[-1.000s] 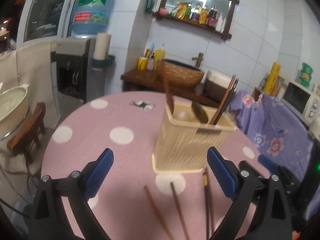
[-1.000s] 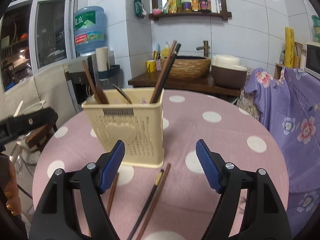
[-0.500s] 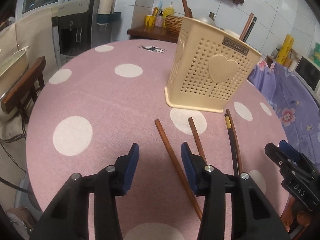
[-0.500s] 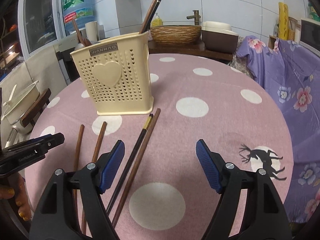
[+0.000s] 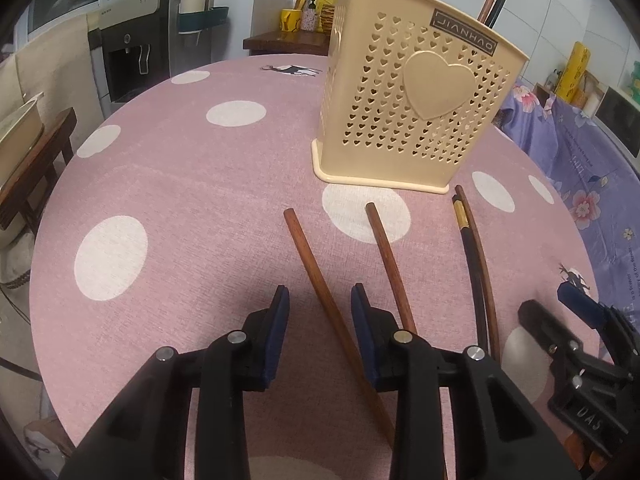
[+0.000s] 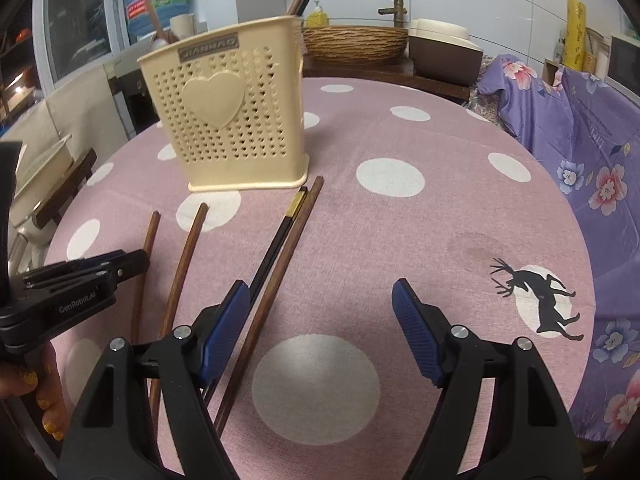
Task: Organize utensils
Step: 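Move both tools back toward the remaining chopsticks on the table, then close the left tool on a wooden chopstick while the right tool grips another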
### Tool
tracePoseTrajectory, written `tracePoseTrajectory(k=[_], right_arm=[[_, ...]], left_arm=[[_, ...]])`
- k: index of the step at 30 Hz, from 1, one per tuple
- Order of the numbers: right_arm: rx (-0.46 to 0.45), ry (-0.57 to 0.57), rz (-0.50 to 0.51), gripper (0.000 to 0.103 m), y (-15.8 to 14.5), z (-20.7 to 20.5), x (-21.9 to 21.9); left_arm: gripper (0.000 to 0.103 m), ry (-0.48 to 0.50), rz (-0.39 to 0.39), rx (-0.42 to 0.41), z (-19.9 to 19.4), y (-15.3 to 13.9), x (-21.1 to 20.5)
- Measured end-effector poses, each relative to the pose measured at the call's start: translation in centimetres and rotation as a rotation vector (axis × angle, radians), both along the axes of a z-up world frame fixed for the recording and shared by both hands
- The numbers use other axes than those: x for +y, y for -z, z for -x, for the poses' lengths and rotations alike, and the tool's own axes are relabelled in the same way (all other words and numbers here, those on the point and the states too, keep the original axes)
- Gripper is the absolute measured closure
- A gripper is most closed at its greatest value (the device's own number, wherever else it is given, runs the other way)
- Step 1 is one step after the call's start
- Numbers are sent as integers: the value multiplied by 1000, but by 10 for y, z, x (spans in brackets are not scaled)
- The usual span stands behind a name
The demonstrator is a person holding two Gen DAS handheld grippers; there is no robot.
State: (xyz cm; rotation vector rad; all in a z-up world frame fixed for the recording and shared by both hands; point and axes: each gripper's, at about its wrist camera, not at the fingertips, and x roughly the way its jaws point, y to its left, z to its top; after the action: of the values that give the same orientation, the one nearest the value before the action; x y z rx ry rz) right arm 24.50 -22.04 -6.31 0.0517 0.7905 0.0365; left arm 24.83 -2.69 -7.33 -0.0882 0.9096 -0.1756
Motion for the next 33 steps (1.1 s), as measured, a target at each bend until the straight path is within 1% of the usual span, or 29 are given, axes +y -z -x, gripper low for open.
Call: tracePoseTrajectory(k=[5, 7, 8, 9, 11, 14, 16, 17, 18, 20, 22, 24, 26, 31, 33], right_arm=[[38, -8, 58, 30, 8, -8, 13], [61, -11, 76, 32, 13, -12, 17], [71, -7, 83, 35, 15, -13, 18], [81, 4, 93, 35, 17, -14, 18], [87, 10, 81, 35, 18, -14, 13], [78, 72, 93, 42, 12, -11, 1], [69, 72, 25, 42, 8, -10, -10], [85, 66, -11, 42, 7, -12, -14], [95, 63, -27, 42, 7, -14, -16], [91, 71, -42, 42, 5, -18, -20], [87, 96, -52, 45, 3, -23, -25], [101, 109, -76, 49, 4, -28, -29], [116, 117, -99, 52, 5, -35, -31], [113, 136, -95, 56, 5, -48, -28], [118, 141, -91, 61, 6, -53, -26]], left_arm=[[71, 2, -6, -2, 0, 1, -2], [71, 2, -8, -4, 0, 1, -2], [71, 3, -9, -5, -1, 1, -2], [71, 3, -8, -5, -1, 1, -3], [71, 3, -5, -4, -1, 1, -2], [71, -1, 3, -1, -1, 1, 0], [71, -4, 11, 1, -2, 1, 1], [71, -5, 11, 2, -3, 1, 1], [71, -6, 11, 2, -3, 1, 0], [70, -9, 13, 3, -5, 0, 1], [71, -13, 8, 2, -6, 0, 0], [71, -17, 6, 4, -8, 0, 0], [70, -20, 14, 9, -11, 0, 1], [71, -34, 12, 12, -19, 0, -3], [71, -41, 11, 13, -21, 1, -4]])
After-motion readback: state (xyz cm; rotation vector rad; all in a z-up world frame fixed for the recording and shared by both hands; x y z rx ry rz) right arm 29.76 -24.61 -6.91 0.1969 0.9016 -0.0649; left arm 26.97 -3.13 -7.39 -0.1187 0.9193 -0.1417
